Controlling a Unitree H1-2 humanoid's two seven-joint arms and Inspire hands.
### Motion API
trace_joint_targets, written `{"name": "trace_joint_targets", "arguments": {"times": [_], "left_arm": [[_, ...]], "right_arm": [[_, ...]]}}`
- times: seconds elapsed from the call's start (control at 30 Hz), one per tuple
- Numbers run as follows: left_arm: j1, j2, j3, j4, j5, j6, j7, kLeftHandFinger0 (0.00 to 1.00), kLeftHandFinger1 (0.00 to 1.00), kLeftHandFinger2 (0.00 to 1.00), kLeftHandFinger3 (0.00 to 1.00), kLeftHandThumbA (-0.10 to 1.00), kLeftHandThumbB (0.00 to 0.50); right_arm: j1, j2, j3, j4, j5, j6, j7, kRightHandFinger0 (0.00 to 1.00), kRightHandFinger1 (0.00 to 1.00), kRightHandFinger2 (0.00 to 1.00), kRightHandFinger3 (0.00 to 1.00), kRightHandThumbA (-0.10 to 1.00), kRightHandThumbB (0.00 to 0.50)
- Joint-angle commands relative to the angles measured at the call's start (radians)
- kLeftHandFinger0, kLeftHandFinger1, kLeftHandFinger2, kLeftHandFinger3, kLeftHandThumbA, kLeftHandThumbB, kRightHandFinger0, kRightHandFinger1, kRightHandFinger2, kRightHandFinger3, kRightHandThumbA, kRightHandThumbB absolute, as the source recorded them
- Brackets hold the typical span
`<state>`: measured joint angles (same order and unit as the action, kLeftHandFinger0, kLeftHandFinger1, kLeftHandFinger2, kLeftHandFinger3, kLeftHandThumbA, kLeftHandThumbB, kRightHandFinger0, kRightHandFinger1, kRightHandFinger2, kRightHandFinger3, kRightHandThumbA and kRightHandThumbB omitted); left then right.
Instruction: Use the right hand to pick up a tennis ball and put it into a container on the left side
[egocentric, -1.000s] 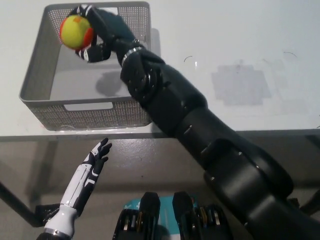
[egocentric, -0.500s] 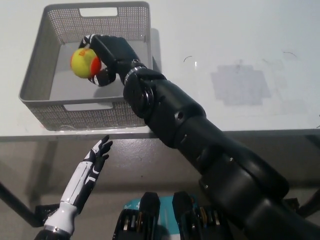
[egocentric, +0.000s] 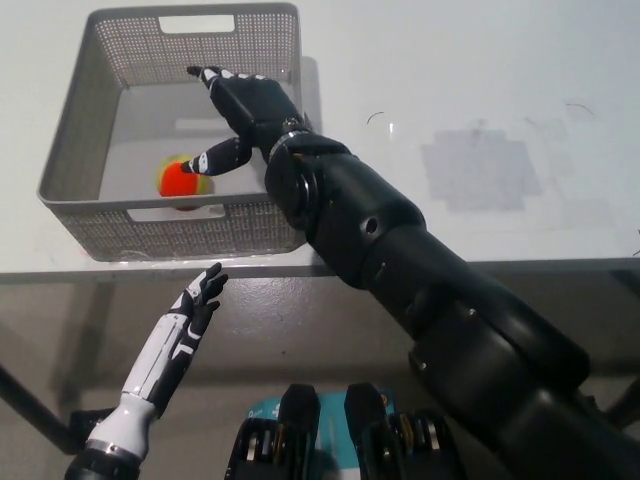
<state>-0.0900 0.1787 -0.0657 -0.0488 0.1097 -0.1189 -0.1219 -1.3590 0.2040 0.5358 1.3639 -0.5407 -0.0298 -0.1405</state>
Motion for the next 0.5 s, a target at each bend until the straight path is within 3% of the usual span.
{"name": "trace_joint_targets", "arguments": {"times": [0.0, 0.13, 0.33, 0.47], "left_arm": [[-0.015, 0.020, -0.005, -0.036, 0.010, 0.003, -0.015, 1.00, 1.00, 1.00, 1.00, 1.00, 0.156], [-0.018, 0.020, -0.008, -0.038, 0.012, 0.013, -0.017, 1.00, 1.00, 1.00, 1.00, 1.00, 0.156], [-0.018, 0.024, -0.011, -0.033, 0.021, 0.009, -0.015, 1.00, 1.00, 1.00, 1.00, 1.00, 0.183], [-0.019, 0.027, -0.011, -0.035, 0.019, 0.010, -0.019, 1.00, 1.00, 1.00, 1.00, 1.00, 0.180]], "right_arm": [[-0.084, -0.015, 0.001, -0.049, -0.014, 0.013, 0.012, 1.00, 1.00, 1.00, 1.00, 1.00, 0.498], [-0.068, -0.043, -0.024, -0.104, 0.003, 0.003, -0.003, 1.00, 1.00, 1.00, 1.00, 1.00, 0.492], [0.040, -0.170, -0.138, -0.449, 0.045, -0.003, -0.012, 1.00, 1.00, 1.00, 1.00, 1.00, 0.483], [0.173, -0.258, -0.240, -0.779, 0.096, 0.005, 0.016, 1.00, 1.00, 1.00, 1.00, 1.00, 0.416]]}}
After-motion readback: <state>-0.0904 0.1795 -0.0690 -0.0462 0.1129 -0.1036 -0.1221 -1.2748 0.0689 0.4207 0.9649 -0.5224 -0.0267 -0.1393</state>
